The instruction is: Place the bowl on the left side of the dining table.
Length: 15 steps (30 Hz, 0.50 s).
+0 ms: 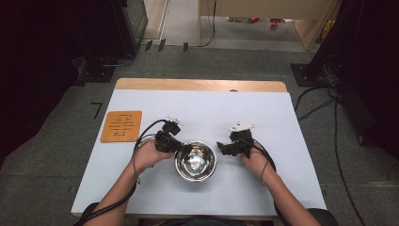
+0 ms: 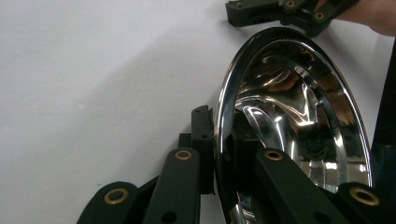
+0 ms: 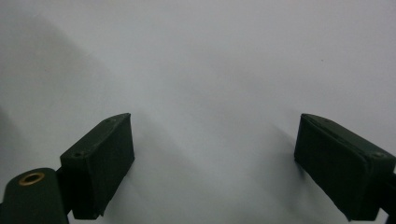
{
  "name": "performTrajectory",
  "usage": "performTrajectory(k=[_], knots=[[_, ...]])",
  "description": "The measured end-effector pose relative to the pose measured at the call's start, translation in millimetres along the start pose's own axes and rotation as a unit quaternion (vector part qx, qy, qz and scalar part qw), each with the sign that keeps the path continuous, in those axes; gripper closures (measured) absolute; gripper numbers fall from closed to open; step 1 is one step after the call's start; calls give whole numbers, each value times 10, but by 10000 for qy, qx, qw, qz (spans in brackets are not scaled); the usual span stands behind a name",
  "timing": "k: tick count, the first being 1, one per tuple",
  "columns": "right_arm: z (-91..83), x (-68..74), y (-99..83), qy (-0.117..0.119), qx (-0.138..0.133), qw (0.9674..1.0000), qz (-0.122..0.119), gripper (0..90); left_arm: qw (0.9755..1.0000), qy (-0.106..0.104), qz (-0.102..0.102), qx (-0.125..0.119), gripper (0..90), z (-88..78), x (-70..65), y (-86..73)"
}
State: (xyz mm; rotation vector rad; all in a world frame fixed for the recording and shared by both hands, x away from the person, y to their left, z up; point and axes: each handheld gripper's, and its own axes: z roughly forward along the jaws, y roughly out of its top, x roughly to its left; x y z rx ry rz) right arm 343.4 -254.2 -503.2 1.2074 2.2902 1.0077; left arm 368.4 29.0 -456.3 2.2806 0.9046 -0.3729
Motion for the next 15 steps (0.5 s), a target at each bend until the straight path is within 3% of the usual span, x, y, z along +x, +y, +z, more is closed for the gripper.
performTrajectory(k=[3,15], knots=[[0,-1,0,1,-2,10000,-4,116,9999,47,-97,-77,851,-43,17,1],[0,-1,0,2,1,10000,-5,116,9994,246,-151,-185,851,-158,85,-1]])
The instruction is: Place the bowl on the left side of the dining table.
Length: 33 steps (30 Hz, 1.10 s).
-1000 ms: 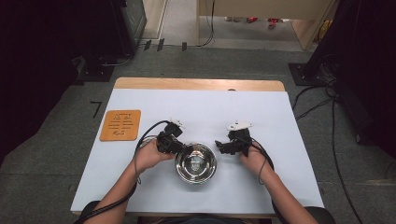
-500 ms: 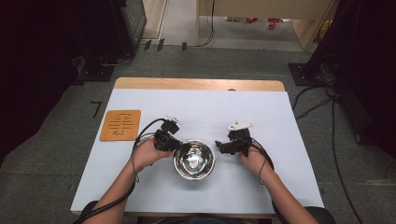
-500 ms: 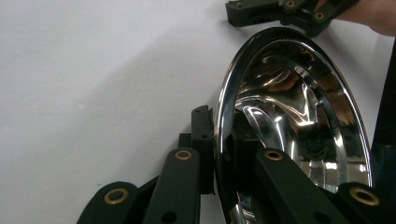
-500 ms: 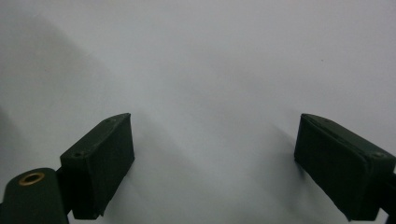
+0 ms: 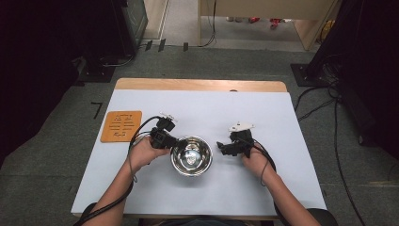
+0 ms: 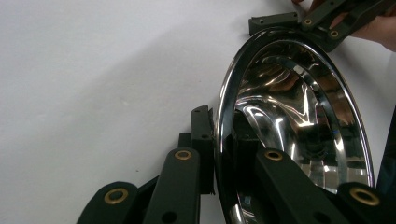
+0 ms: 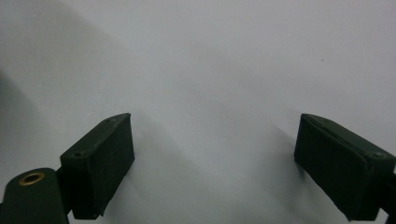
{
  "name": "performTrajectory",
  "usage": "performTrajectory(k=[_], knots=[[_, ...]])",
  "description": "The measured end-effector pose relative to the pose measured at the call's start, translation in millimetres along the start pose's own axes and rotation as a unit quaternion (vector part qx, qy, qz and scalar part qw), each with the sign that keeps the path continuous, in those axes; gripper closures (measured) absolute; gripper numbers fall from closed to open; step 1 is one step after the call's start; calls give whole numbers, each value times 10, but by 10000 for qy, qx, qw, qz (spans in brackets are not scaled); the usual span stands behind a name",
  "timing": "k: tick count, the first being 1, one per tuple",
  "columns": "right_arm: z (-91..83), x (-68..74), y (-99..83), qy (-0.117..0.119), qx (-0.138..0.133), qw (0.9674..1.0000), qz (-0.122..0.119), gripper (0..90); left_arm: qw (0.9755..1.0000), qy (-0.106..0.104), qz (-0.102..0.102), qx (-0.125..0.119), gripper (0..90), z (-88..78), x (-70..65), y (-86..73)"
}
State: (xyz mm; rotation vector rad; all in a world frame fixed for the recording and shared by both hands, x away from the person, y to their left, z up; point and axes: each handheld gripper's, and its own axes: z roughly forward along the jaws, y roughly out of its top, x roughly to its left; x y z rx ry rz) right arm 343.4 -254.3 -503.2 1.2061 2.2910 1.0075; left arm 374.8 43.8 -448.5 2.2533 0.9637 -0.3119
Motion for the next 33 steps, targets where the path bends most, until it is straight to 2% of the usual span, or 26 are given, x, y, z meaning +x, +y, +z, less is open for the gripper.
performTrajectory(k=[13,33], knots=[[0,1,0,-2,2,10000,3,116,9996,70,-208,-166,851,-130,109,-20],[1,1,0,1,-4,10000,2,116,9979,262,-520,-282,851,-276,285,-61]])
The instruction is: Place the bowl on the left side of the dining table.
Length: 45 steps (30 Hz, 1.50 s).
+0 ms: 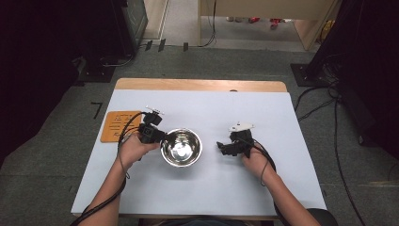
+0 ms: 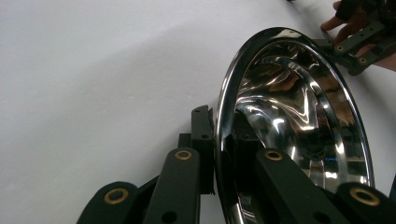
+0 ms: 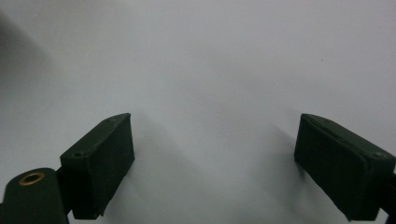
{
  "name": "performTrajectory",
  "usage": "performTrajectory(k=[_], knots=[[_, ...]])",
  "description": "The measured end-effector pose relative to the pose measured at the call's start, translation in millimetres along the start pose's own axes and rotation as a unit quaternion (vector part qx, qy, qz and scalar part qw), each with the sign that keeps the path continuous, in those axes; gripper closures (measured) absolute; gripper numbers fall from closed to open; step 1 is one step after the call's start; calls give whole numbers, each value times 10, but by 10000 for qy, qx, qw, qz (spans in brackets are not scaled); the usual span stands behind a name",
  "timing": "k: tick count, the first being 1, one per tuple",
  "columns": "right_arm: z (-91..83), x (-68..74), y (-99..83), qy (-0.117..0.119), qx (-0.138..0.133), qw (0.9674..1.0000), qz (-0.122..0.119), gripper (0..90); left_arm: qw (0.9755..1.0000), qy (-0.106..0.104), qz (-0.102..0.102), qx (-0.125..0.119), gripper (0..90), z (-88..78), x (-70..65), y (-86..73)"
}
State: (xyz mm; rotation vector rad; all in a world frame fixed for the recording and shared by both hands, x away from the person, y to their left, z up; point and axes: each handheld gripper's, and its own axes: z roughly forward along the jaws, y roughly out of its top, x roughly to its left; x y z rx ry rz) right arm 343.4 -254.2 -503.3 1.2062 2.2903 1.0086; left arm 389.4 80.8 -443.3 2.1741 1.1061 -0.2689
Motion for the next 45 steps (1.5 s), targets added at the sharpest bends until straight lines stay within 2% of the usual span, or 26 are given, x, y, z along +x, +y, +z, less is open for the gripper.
performTrajectory(k=[17,27,29,45], knots=[[0,0,0,2,5,10000,5,116,9995,141,-291,-68,851,-89,158,-25],[-1,0,0,0,4,10000,7,116,9991,191,-367,-119,851,-132,225,-37],[-1,0,0,5,5,10000,4,116,9987,160,-456,-136,851,-146,254,-46],[-1,1,0,1,5,10000,10,116,9975,309,-600,-217,851,-211,353,-66]])
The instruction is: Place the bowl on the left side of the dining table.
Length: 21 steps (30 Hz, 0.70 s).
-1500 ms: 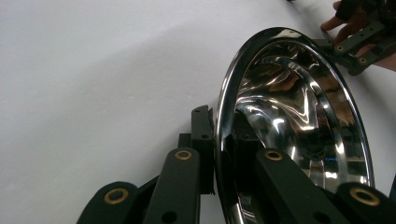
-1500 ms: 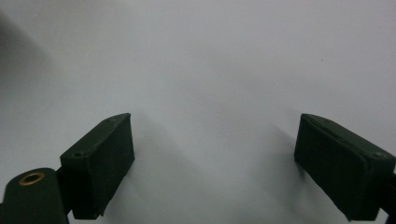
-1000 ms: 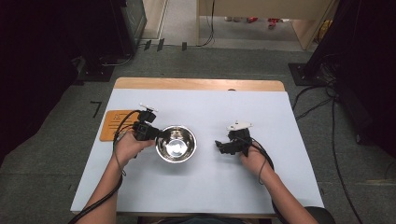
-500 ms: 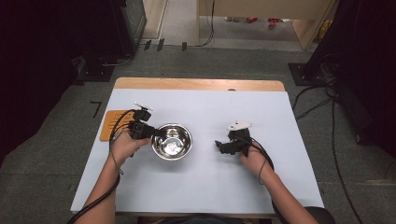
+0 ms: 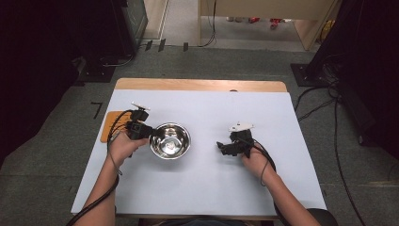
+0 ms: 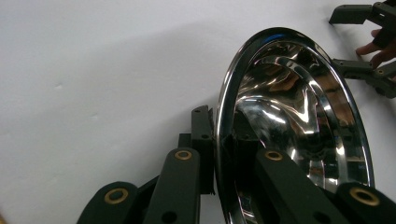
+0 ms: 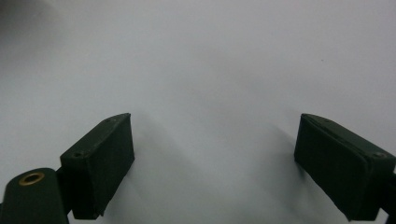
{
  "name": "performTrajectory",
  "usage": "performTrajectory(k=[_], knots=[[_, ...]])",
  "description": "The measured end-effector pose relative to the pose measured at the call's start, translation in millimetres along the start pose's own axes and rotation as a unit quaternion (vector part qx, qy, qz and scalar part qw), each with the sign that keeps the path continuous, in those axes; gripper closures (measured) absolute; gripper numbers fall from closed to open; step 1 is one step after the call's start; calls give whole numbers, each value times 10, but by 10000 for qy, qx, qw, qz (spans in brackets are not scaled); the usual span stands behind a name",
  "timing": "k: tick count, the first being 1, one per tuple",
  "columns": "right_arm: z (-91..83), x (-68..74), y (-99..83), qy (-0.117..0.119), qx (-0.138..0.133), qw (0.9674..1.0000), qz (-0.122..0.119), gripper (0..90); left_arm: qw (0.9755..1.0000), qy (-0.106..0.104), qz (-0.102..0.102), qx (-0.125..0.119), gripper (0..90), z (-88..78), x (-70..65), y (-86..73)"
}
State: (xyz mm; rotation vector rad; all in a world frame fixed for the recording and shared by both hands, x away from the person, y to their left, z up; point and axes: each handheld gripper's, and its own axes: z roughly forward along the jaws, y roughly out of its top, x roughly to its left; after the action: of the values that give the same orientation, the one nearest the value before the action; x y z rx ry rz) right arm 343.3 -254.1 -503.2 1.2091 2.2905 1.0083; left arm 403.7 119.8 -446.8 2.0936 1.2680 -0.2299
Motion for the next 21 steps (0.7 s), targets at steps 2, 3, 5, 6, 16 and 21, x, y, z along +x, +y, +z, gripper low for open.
performTrajectory(k=[2,3,5,6,16,21], knots=[[0,0,0,-1,1,10000,0,116,10000,3,-10,-1,851,-12,18,-1],[-1,1,0,0,5,10000,6,116,10000,10,-30,-2,851,-14,22,-2],[0,1,0,2,3,10000,4,116,10000,25,-39,-3,851,-23,36,-3],[0,1,0,2,3,10000,4,116,10000,33,-50,-10,851,-26,42,-4],[1,0,0,4,-2,10000,4,116,9998,145,-145,-44,851,-71,99,-7],[-1,1,0,3,6,10000,6,116,9997,140,-215,-66,851,-89,132,-10]])
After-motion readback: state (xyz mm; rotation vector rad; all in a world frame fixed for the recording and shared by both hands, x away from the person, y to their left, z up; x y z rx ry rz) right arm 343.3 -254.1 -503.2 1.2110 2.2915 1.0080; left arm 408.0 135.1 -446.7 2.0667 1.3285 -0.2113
